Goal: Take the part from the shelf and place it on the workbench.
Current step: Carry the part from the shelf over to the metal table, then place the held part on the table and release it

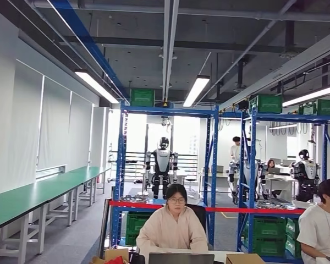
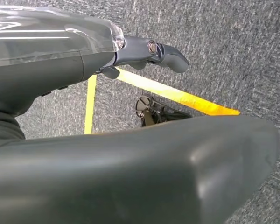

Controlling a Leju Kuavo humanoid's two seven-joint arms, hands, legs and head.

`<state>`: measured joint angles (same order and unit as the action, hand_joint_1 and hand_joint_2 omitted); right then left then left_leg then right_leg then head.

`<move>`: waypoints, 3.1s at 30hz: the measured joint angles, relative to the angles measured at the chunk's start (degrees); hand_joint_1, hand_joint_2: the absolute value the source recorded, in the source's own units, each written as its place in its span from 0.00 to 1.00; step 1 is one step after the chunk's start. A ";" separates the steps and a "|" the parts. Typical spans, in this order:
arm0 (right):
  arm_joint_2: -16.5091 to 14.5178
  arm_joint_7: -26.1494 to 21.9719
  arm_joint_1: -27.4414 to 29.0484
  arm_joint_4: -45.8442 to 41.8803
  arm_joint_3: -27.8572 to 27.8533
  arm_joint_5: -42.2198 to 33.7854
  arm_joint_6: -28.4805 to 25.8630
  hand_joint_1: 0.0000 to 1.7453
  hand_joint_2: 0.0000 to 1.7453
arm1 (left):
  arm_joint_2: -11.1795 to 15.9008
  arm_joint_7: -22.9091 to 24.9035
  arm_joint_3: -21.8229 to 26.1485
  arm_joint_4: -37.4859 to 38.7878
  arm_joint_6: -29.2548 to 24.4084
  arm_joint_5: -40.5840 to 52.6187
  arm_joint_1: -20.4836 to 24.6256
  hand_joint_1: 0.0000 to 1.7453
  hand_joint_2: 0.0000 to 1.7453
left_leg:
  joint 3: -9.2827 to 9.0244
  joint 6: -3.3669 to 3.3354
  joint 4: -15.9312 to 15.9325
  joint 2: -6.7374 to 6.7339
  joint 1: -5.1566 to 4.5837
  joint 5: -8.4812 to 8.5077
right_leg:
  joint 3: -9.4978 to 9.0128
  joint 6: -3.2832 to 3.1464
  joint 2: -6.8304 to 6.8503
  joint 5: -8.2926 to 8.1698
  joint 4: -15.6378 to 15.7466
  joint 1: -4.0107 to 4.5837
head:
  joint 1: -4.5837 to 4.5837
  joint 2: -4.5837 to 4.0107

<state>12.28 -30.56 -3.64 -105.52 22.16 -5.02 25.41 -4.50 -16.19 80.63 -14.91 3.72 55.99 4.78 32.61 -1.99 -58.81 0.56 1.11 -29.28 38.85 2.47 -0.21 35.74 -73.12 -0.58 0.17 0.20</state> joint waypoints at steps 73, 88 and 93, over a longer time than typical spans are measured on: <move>-2.13 27.20 -41.83 49.41 -3.80 83.37 -33.76 1.00 1.00 | -0.07 -3.34 -6.40 0.20 3.06 6.50 0.61 0.00 1.00 | 5.66 2.14 -8.56 0.05 0.01 -3.93 | -4.66 -3.21 0.39 -9.60 16.98 0.60 | -0.02 0.02; 0.92 24.60 -41.83 72.93 -4.14 82.70 -33.08 1.00 1.00 | 0.57 -4.42 -6.86 0.28 4.66 6.61 0.60 0.00 1.00 | 3.35 0.20 -0.92 0.05 0.18 1.99 | -0.89 -0.22 0.14 -2.58 5.93 0.14 | 0.09 0.00; 1.01 23.71 -41.26 75.73 -4.09 82.15 -32.62 0.00 0.00 | 0.58 -4.61 -6.86 0.28 4.87 6.45 0.64 0.00 1.00 | 2.81 0.02 -0.92 0.12 0.02 1.67 | 0.95 -0.42 0.13 -4.32 3.50 0.13 | 0.09 0.00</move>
<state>13.29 -6.85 -44.90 -29.79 18.08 77.13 -7.21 -3.92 -20.80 73.77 -14.62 8.59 62.44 5.42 35.42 -1.97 -59.74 0.68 1.13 -27.61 39.81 2.06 -0.08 31.42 -69.62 -0.46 0.26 0.20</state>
